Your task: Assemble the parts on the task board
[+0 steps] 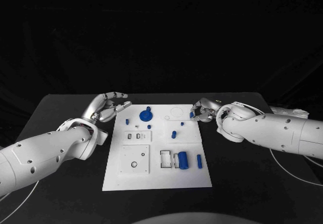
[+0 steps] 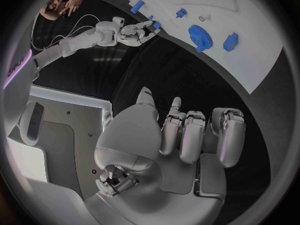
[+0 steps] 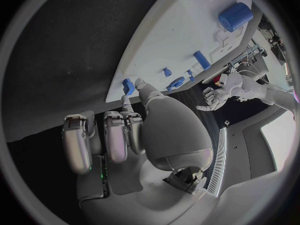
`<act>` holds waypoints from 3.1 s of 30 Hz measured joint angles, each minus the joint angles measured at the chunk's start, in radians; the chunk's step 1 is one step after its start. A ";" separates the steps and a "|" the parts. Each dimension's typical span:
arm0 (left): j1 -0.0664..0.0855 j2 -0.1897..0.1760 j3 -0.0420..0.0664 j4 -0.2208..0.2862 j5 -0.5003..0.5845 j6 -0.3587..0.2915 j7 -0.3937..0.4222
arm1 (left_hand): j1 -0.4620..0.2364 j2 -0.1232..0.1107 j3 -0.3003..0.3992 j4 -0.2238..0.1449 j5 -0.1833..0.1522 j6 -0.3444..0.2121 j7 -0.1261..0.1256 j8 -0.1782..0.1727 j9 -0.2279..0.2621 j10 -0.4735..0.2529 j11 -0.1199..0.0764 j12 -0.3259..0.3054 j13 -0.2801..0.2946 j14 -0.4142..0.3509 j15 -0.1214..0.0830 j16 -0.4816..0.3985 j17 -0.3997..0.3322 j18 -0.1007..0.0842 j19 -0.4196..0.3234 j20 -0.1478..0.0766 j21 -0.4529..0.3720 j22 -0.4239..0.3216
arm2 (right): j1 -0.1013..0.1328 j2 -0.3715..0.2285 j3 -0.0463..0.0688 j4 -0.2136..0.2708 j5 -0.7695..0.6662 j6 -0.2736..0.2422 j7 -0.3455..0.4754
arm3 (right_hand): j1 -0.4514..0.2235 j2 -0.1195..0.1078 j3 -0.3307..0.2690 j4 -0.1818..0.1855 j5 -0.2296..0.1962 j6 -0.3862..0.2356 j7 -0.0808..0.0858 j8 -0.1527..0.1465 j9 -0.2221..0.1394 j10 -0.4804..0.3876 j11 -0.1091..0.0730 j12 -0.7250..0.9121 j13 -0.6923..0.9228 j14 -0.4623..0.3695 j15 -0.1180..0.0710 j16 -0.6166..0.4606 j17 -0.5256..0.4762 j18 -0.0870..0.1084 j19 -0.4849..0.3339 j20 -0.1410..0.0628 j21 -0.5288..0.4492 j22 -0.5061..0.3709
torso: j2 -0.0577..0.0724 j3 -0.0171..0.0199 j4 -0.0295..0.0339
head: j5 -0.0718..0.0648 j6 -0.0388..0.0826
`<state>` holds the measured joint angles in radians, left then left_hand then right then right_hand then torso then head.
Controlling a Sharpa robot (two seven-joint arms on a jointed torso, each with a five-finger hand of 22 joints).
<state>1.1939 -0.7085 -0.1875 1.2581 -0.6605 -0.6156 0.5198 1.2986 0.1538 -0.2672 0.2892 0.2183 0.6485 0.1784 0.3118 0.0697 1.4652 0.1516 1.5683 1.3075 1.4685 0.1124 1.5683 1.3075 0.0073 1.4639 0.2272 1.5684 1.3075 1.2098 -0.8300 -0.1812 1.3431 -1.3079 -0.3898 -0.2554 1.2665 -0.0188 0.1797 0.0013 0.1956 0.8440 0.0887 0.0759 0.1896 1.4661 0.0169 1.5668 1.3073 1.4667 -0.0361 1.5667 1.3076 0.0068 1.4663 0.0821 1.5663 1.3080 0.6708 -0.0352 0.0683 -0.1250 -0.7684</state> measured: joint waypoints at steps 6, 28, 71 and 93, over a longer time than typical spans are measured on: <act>0.000 0.001 0.000 0.000 0.000 0.000 0.000 | 0.000 0.000 0.000 0.000 0.000 0.000 0.000 0.000 0.000 0.000 0.000 0.000 0.000 0.000 0.000 0.000 0.000 0.000 0.000 0.000 0.000 0.000 | 0.000 0.008 0.000 -0.007 -0.001 0.008 -0.004 | 0.004 0.004 0.002 -0.002 0.000 0.006 -0.006 0.000 -0.001 0.000 -0.007 0.000 0.000 -0.003 -0.003 0.000 0.000 0.000 0.000 -0.007 0.000 0.000 | 0.000 0.0000 0.0001 | 0.000 0.000; 0.000 0.000 0.000 0.000 0.000 0.000 0.000 | 0.000 0.000 0.000 0.000 0.000 0.000 0.000 0.000 0.000 0.000 0.000 0.000 0.000 0.000 0.000 0.000 0.000 0.000 0.000 0.000 0.000 0.000 | -0.002 0.025 0.000 -0.019 -0.012 0.010 -0.024 | 0.013 0.013 0.006 0.000 0.008 0.010 -0.010 0.000 -0.005 0.000 -0.007 0.000 0.001 0.000 -0.007 0.000 0.000 0.000 -0.001 -0.014 0.000 0.000 | 0.000 -0.0002 -0.0014 | 0.005 -0.002; 0.000 -0.002 0.000 -0.001 0.000 0.000 0.001 | 0.000 0.000 0.000 0.000 0.004 0.000 0.000 0.000 0.000 0.000 0.000 0.000 0.000 0.000 0.000 0.000 0.000 0.000 0.000 0.000 0.000 0.000 | -0.005 0.025 0.000 -0.022 -0.020 -0.003 -0.030 | 0.017 0.025 0.014 0.003 0.017 0.030 -0.015 0.000 -0.007 0.000 -0.007 0.000 0.001 -0.004 -0.011 0.000 0.000 0.000 0.000 -0.014 0.000 -0.001 | 0.000 0.0000 -0.0010 | 0.002 -0.009; 0.000 -0.002 0.000 -0.001 -0.001 0.000 0.001 | 0.000 0.000 0.000 0.000 0.004 0.004 0.004 0.000 0.000 0.000 0.000 0.000 0.000 0.000 0.000 0.000 0.000 0.000 0.000 0.000 0.000 0.000 | -0.005 0.025 0.000 -0.022 -0.020 -0.013 -0.032 | 0.022 0.052 0.043 0.007 0.015 0.160 -0.024 0.032 -0.009 0.000 -0.021 0.000 0.000 0.000 -0.014 0.000 0.000 0.000 0.000 -0.021 0.000 0.000 | -0.001 -0.0001 -0.0002 | 0.004 -0.010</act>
<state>1.1936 -0.7105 -0.1875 1.2568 -0.6611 -0.6156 0.5206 1.2986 0.1538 -0.2672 0.2892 0.2226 0.6521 0.1820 0.3119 0.0697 1.4652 0.1515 1.5683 1.3075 1.4685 0.1124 1.5683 1.3075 0.0073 1.4639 0.2272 1.5684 1.3074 1.2052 -0.8049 -0.1809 1.3212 -1.3281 -0.4030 -0.2876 1.2889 0.0329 0.2224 0.0082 0.2101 1.0037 0.0644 0.1082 0.1806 1.4661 -0.0044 1.5669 1.3078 1.4666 -0.0504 1.5667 1.3078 0.0068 1.4662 0.0608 1.5663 1.3080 0.6703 -0.0353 0.0681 -0.1207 -0.7787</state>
